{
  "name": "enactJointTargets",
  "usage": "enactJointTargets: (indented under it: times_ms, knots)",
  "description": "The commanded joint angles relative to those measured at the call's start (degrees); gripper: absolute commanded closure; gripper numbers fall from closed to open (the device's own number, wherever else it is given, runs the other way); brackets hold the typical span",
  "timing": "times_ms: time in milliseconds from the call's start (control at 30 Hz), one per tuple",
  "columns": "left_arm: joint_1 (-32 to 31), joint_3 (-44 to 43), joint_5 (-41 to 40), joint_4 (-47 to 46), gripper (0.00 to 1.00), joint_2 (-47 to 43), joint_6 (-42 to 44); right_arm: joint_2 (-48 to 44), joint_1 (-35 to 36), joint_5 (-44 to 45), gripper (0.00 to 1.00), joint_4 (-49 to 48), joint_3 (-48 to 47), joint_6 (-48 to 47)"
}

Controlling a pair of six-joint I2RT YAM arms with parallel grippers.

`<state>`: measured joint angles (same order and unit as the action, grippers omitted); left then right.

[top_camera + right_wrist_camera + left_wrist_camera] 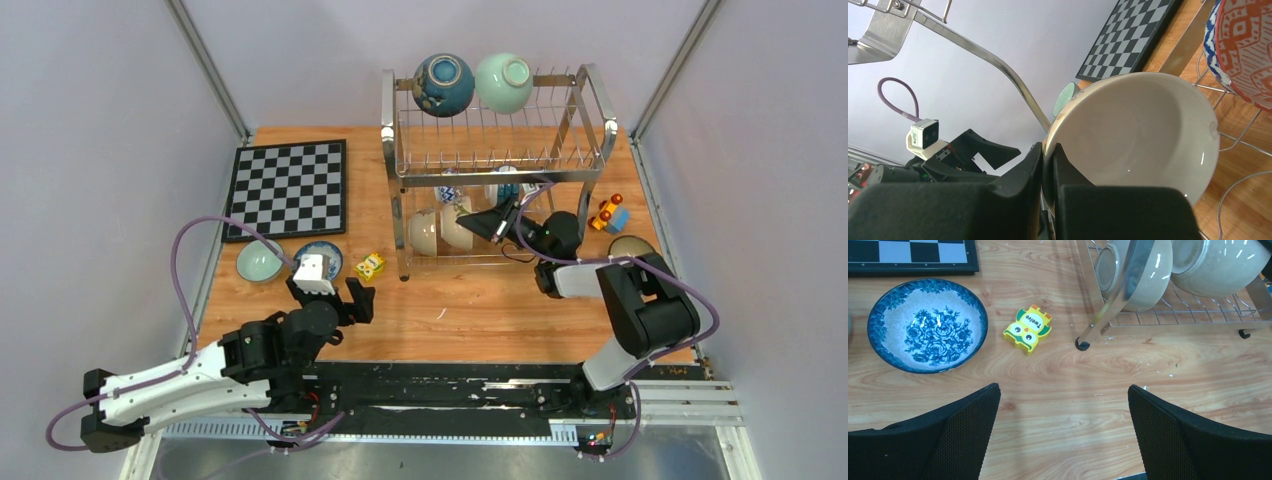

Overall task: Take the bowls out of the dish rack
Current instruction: Pick up the bowl from the dish rack.

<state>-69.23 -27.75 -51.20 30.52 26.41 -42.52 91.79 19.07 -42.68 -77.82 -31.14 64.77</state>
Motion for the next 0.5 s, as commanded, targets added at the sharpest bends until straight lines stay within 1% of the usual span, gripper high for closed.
enactJointTargets:
  times_ms: [0, 133, 300, 400, 467]
  knots:
    - [-0.3, 0.0, -1.2, 0.7, 0.00, -0.8, -1.4, -3.5, -1.2, -1.2, 1.00, -1.7, 0.7, -2.2]
    - [-0.3, -0.2, -1.2, 0.9, 0.00, -0.8, -1.5, -5.5, -1.5, -2.2, 1.00, -0.4, 2.0, -2.9]
    - [-0.3, -1.0, -1.5, 1.5, 0.00, -0.9, -1.3, -10.8, -1.5, -3.6, 1.00, 3.4, 5.0, -4.3]
    - [-0.3, -1.2, -1.7, 1.6, 0.00, -1.2, -1.0, -16.2, -1.4, -4.4, 1.00, 7.8, 7.2, -5.9]
    - [-0.3, -1.4, -1.8, 1.7, 0.00, -1.3, -0.9, -20.4, -1.4, -5.3, 1.00, 12.5, 8.6, -7.8]
